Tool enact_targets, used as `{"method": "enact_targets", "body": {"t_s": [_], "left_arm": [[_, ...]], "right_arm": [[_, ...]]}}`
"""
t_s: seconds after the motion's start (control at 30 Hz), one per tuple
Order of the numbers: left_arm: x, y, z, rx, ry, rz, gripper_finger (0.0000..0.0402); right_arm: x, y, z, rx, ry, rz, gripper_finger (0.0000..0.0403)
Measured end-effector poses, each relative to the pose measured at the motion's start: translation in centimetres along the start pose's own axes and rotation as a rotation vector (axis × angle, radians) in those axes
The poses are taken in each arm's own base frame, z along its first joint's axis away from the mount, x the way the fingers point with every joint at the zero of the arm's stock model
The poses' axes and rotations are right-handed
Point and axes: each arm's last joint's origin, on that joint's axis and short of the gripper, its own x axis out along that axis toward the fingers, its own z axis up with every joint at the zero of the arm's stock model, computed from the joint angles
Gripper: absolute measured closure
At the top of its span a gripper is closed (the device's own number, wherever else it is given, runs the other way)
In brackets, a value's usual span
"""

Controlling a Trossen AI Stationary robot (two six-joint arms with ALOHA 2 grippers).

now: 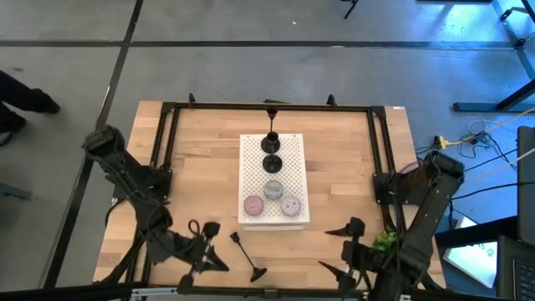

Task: Pick & Place candle stick holders
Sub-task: Put the black candle holder on the shelf

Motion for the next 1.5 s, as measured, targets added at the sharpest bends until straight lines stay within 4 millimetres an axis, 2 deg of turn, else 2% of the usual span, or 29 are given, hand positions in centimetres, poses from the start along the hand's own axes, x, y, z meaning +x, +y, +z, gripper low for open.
{"method": "enact_targets", "body": {"t_s": [0.13,0.27,0.37,0.43,0.6,0.77,0.9,1.03,1.13,1.2,1.33,1.4,1.5], "left_arm": [[0.6,-1.4,1.4,0.067,0.001,-0.008,0.0399],[0.9,-2.0,2.1,0.094,0.008,-0.006,0.0399],[0.9,-1.9,2.0,0.07,0.02,0.009,0.0399],[0.9,-1.7,1.8,0.044,0.035,0.039,0.04],[1.2,-0.8,1.3,-0.023,0.069,0.134,0.0399],[2.6,0.7,0.5,0.033,0.092,0.235,0.0399],[4.0,2.1,-0.2,0.009,0.133,0.253,0.04],[5.0,2.7,-0.5,-0.069,0.167,0.262,0.0399],[5.2,2.3,1.0,-0.05,0.192,0.3,0.04],[5.2,1.8,2.5,-0.045,0.203,0.314,0.0399],[5.3,0.9,5.4,-0.017,0.258,0.347,0.04],[5.6,1.1,6.1,-0.015,0.34,0.361,0.04],[6.5,1.8,6.0,-0.041,0.516,0.362,0.04]], "right_arm": [[1.9,-0.9,-0.8,0.018,0.003,0.278,0.0003],[4.6,-1.7,-1.6,-0.076,-0.03,0.79,0.0003],[5.3,-2.6,-1.8,-0.221,-0.067,1.178,0.0003],[5.2,-3.4,-1.8,-0.294,-0.062,1.312,0.0003],[4.6,-5.0,-1.4,-0.395,-0.043,1.3,0.0003],[3.8,-6.5,-1.8,-0.495,-0.02,1.121,0.0003],[4.1,-7.7,-3.2,-0.528,-0.019,1.033,0.0003],[5.5,-9.3,-4.9,-0.503,-0.03,0.959,0.0003],[6.5,-10.8,-5.7,-0.468,-0.056,0.993,0.0003],[6.7,-11.9,-6.0,-0.446,-0.077,1.049,0.0003],[7.0,-13.7,-6.2,-0.421,-0.09,1.042,0.0003],[6.9,-14.3,-5.9,-0.419,-0.103,1.023,0.0003],[7.0,-15.3,-5.6,-0.407,-0.096,0.94,0.0003]]}}
